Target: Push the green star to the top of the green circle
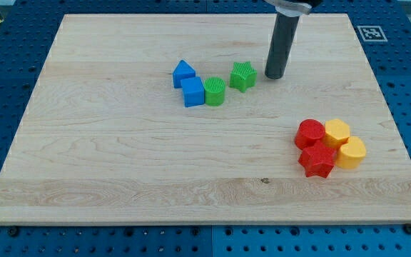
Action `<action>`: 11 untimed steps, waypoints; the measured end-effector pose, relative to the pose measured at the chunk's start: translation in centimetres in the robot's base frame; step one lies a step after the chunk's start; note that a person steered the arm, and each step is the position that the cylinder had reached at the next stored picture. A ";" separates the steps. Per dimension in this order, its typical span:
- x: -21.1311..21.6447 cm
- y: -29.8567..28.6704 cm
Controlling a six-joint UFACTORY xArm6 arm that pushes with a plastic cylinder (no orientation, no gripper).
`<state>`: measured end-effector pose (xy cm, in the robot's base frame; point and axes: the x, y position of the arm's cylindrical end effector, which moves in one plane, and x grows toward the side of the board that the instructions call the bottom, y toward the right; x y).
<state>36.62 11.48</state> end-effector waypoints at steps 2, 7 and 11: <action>0.0 0.0; 3.3 -0.1; 2.8 1.2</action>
<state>39.44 12.67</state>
